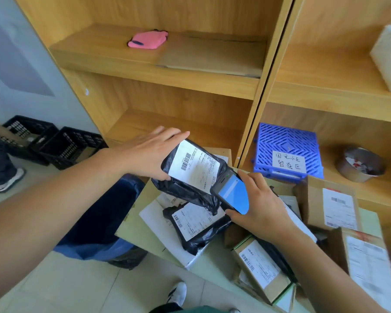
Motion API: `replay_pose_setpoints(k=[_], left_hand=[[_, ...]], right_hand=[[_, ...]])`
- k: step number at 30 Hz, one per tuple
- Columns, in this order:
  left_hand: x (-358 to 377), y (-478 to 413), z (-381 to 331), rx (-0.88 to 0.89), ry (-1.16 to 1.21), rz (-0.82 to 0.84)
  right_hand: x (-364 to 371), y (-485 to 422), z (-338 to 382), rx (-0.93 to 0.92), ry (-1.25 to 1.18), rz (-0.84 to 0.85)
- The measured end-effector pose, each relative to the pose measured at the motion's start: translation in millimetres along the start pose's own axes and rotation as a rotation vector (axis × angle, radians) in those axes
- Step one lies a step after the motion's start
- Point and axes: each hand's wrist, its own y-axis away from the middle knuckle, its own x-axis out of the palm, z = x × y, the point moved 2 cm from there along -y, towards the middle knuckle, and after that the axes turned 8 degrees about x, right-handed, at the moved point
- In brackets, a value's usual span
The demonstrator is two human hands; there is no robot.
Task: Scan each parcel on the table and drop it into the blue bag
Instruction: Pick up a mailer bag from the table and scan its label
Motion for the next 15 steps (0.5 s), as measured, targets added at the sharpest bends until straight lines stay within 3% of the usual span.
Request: replay_pose_setpoints(k=[6, 15], left_hand=[[37.2, 89.9, 53.7, -0.277, 0.16, -0.139], [106.9, 221.8, 127.8, -0.665, 0.184, -0.286]], right_hand=[[35.9, -28.8, 73.5, -0.085, -0.098, 0.047], [103.9, -61.6, 191.9, -0.216, -0.194, 0.205]])
